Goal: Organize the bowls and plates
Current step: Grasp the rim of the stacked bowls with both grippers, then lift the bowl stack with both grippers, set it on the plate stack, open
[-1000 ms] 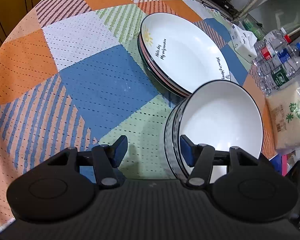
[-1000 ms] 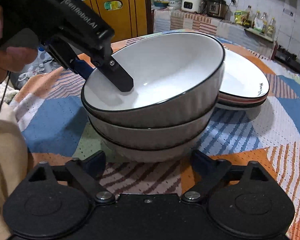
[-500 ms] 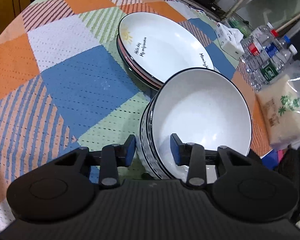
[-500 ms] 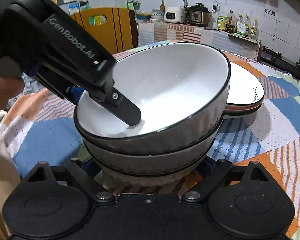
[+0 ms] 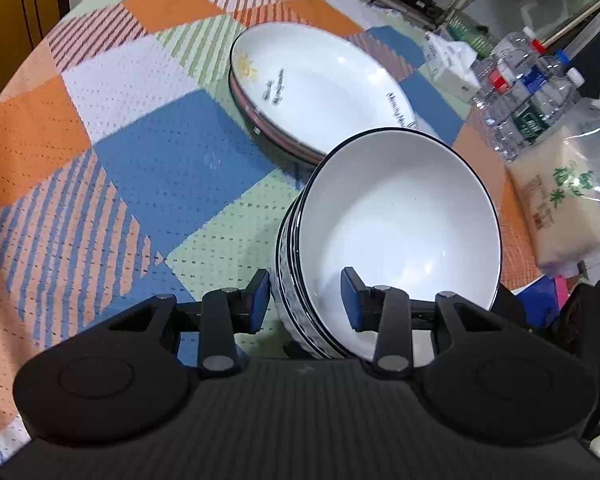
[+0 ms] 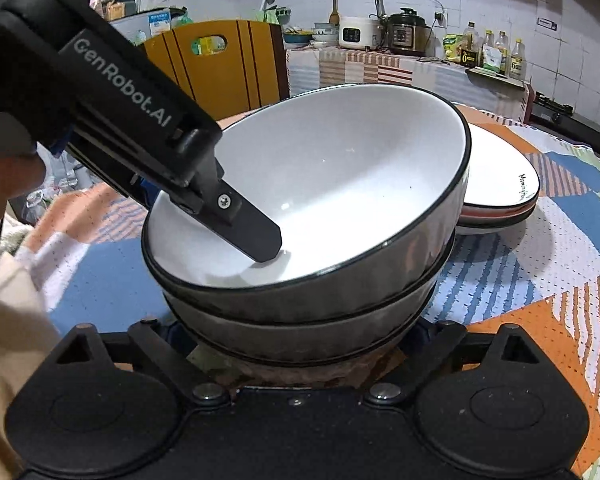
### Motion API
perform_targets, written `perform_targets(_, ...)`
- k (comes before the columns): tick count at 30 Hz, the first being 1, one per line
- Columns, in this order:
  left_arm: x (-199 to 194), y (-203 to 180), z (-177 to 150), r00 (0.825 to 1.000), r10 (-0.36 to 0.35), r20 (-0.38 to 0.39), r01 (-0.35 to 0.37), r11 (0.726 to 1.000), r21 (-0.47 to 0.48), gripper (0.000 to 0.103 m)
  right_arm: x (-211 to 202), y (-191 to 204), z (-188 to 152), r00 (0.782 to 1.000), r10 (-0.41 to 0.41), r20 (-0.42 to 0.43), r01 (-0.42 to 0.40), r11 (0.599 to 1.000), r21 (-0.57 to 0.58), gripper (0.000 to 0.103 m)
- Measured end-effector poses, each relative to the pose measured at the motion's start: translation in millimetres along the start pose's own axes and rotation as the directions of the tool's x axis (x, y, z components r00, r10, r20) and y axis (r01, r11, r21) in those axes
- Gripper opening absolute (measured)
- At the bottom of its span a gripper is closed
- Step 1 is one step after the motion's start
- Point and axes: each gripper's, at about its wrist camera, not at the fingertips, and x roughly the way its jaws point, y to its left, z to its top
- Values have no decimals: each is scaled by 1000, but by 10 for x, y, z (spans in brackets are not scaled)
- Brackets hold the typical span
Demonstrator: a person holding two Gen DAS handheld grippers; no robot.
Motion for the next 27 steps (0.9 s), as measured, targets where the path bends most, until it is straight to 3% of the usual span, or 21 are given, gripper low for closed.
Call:
perform_targets(6,-285,-167,71,997,12,72,-14,999,40,36,-201,58,133,996,-36,81,37,999,-8,97)
perform_targets(15,-602,-366,465,991,30,133,-38,998,59,37,-384,-77,554,988,-41,146,45,999,-27,97)
perform_targets(27,-379,-234,1151,996,-6,89,6,1000,-2,37,-153,-392,977,989,-34,140,44,997,-65,97)
